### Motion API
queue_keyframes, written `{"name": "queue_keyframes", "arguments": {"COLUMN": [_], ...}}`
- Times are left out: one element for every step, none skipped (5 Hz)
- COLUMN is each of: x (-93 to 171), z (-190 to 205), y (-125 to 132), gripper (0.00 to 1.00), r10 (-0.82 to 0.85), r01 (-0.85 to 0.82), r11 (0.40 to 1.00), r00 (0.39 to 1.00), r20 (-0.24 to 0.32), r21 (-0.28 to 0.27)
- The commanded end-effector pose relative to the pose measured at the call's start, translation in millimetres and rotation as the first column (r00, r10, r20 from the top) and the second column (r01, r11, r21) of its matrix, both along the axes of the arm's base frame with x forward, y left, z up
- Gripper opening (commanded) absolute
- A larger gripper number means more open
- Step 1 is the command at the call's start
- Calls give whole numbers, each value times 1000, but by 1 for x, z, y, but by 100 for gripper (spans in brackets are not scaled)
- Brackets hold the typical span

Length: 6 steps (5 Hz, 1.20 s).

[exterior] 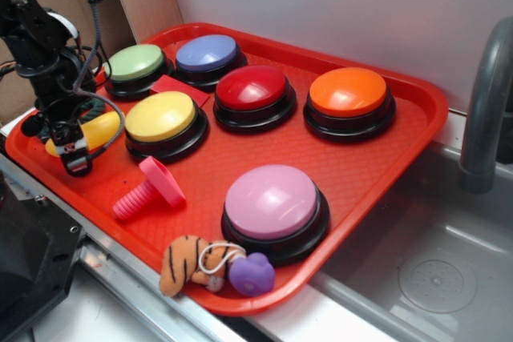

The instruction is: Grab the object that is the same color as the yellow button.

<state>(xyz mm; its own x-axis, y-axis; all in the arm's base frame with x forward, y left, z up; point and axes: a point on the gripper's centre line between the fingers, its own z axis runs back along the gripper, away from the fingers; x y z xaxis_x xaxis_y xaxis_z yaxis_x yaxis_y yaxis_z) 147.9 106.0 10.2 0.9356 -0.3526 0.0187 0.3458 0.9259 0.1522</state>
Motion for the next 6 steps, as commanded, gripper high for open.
{"name": "queue_keyframes", "arguments": {"x": [2, 10, 25, 43, 49, 52], "z": [35, 73, 98, 124, 153, 163], "y": [-2, -20, -47, -86, -118, -135], "gripper": [0, 0, 0, 0, 0, 0], "r10": [102, 173, 210, 190, 187, 233], "r01": [-102, -175, -212, -195, -191, -229], "r11": [995, 984, 977, 979, 974, 957], "r00": [995, 984, 974, 978, 981, 973], "r20": [-5, -43, -89, -88, -45, -2], "r21": [-21, -30, -11, -60, -119, -177]}}
